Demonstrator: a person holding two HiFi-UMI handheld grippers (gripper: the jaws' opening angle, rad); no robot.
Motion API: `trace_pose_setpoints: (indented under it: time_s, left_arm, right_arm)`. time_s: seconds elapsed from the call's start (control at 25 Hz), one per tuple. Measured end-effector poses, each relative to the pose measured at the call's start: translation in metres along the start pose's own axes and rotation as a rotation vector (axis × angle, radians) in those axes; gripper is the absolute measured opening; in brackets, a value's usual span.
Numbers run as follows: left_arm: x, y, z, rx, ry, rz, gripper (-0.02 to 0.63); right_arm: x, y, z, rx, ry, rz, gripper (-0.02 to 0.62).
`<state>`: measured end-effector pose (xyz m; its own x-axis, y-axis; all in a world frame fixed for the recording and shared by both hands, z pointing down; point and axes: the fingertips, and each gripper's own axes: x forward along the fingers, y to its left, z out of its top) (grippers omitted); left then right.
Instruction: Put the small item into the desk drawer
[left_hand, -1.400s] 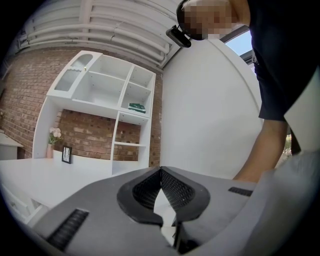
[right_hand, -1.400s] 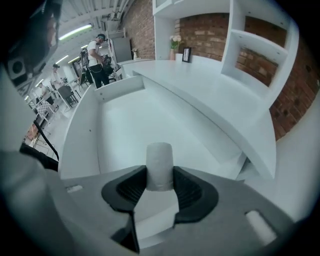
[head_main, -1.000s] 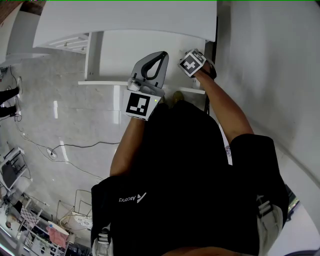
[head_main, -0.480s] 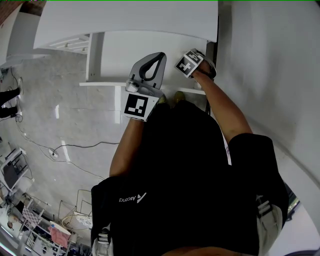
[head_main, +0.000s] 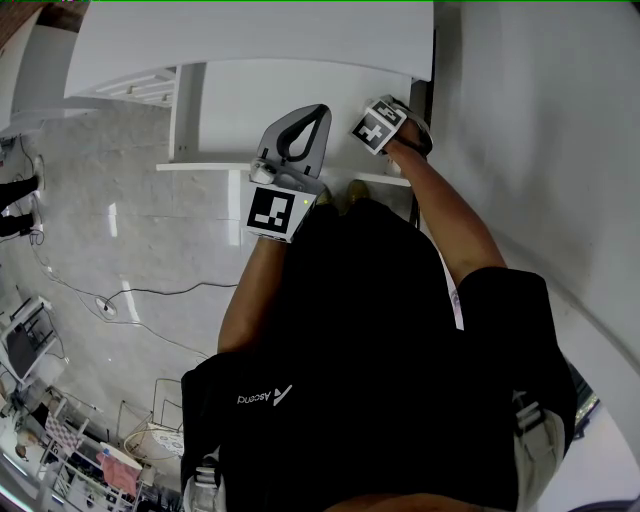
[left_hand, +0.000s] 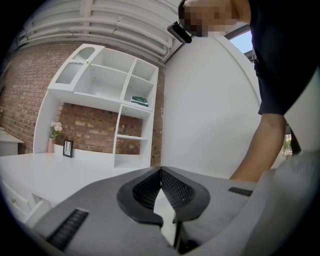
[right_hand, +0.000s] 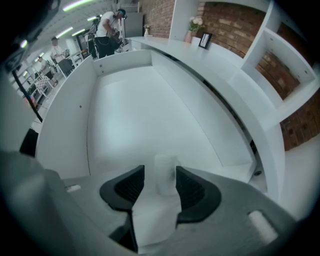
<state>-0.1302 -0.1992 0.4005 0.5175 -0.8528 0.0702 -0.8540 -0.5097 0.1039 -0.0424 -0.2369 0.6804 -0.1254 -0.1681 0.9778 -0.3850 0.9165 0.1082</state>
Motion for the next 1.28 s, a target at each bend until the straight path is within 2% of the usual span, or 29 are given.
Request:
trace_pose_setpoints:
  time_s: [0.16, 0.44, 0.84, 1.04, 1.28]
  left_arm:
    - [0.001, -0.001, -0.002, -0.003, 0.0, -0.004, -0.002]
    - [0.008, -0.013, -0.005, 0.004, 0.014, -0.029, -0.002]
    - [0.021, -0.037, 0.0, 0.015, 0.026, -0.057, -0.002]
    - [0.022, -0.043, 0.012, 0.024, 0.016, -0.051, -0.002]
    - [0.024, -0.054, 0.037, 0.029, 0.006, -0.043, -0.002]
  right_arm:
    - [-0.007, -0.003, 0.008, 0.027, -0.107, 0.011, 0.195]
    - [-0.055, -0.003, 0.021, 0.086, -0.292, 0.033, 0.182]
    - [-0.169, -0.011, 0.041, 0.218, -0.685, 0.042, 0.089]
    - [-0.228, -0.011, 0.047, 0.228, -0.887, 0.028, 0.057]
    - [-0.287, -0.008, 0.043, 0.241, -1.084, 0.021, 0.011]
